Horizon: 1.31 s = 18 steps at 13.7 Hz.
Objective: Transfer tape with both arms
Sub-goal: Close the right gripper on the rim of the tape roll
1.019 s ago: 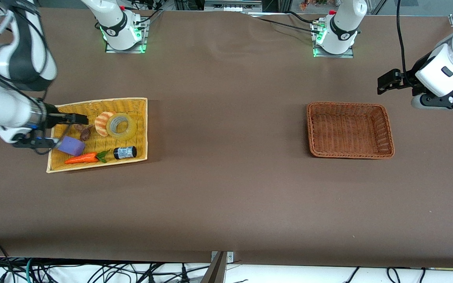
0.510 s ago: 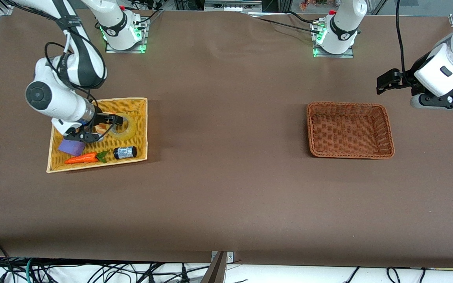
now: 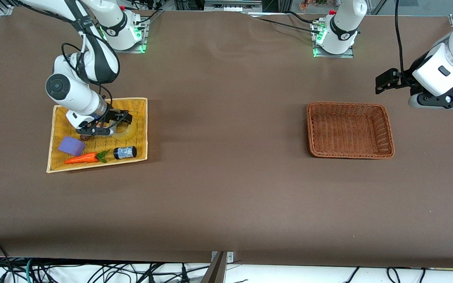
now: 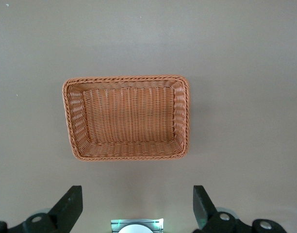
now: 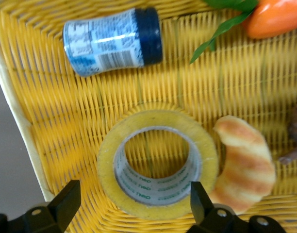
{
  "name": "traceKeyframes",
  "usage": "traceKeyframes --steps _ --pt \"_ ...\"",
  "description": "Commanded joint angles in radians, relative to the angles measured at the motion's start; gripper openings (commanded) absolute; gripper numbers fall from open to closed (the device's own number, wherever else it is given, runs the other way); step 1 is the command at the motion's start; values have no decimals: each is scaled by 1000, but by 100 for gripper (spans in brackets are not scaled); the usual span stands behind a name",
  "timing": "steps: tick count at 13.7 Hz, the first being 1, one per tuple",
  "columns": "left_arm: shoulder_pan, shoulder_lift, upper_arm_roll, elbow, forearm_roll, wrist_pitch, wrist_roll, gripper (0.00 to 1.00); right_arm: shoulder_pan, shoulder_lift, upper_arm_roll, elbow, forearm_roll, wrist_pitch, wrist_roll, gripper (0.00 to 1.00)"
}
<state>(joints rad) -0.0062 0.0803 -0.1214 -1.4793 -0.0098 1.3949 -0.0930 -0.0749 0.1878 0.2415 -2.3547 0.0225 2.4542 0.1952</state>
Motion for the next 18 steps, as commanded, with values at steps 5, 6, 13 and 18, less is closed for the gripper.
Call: traceKeyframes --steps 5,6,13,18 --pt "0 6 -6 27 14 -22 2 100 3 39 30 -69 -1 163 24 100" --pt "0 6 -4 27 14 -25 3 100 3 53 30 -69 -3 179 24 100" --pt "0 6 -4 28 14 -30 3 100 3 70 30 -69 -4 198 15 6" --pt "0 6 -3 28 14 -30 3 100 1 7 24 -43 -4 129 -51 2"
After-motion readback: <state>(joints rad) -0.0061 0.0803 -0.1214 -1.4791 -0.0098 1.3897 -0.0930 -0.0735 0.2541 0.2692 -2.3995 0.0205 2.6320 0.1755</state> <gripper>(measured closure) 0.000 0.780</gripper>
